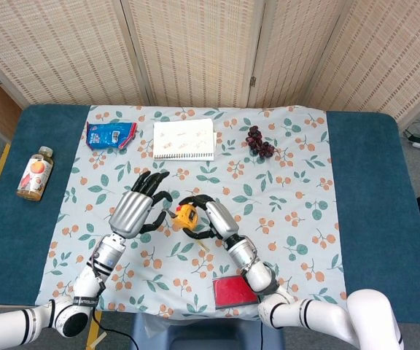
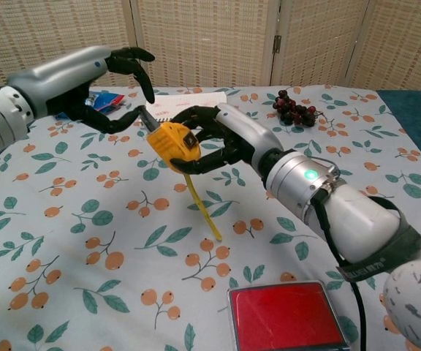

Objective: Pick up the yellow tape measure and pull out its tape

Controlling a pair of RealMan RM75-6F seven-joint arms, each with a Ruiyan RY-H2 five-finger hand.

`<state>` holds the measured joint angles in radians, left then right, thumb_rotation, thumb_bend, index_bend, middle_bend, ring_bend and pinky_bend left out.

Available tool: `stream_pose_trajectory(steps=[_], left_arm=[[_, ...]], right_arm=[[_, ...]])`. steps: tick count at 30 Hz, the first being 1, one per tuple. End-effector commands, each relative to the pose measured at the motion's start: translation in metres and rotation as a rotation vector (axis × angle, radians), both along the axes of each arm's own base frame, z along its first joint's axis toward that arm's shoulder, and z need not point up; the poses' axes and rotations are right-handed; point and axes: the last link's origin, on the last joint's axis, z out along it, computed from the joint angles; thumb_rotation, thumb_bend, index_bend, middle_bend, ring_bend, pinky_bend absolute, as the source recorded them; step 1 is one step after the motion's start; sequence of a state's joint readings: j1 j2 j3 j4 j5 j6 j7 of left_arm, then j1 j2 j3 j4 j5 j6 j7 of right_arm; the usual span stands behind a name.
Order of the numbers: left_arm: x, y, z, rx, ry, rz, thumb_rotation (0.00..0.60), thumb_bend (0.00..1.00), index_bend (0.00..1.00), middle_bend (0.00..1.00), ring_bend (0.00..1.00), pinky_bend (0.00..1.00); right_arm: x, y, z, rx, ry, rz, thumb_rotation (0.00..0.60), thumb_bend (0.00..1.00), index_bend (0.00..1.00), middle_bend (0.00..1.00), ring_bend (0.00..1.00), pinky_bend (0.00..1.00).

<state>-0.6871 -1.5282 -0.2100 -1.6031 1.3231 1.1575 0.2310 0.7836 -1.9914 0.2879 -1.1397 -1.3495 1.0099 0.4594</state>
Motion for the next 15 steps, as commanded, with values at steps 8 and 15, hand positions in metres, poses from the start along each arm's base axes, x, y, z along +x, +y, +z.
stream_pose_trajectory(steps=[8,15], left_arm=[[0.001,0.001,-0.008,-0.005,-0.013,0.002,0.6,0.54,0.58,0.14,0.13,0.0],[0.002,0.002,-0.013,-0.01,-0.031,0.005,0.6,0.54,0.61,0.17,0.15,0.0]], right_arm=[[0.001,-0.001,-0.001,-0.003,0.001,-0.008,0.6,0.36,0.52,0.47,0.35,0.14],[0.0,-0.002,0.001,-0.012,0.003,-0.017,0.6,0.36,0.52,0.47,0.36,0.14]])
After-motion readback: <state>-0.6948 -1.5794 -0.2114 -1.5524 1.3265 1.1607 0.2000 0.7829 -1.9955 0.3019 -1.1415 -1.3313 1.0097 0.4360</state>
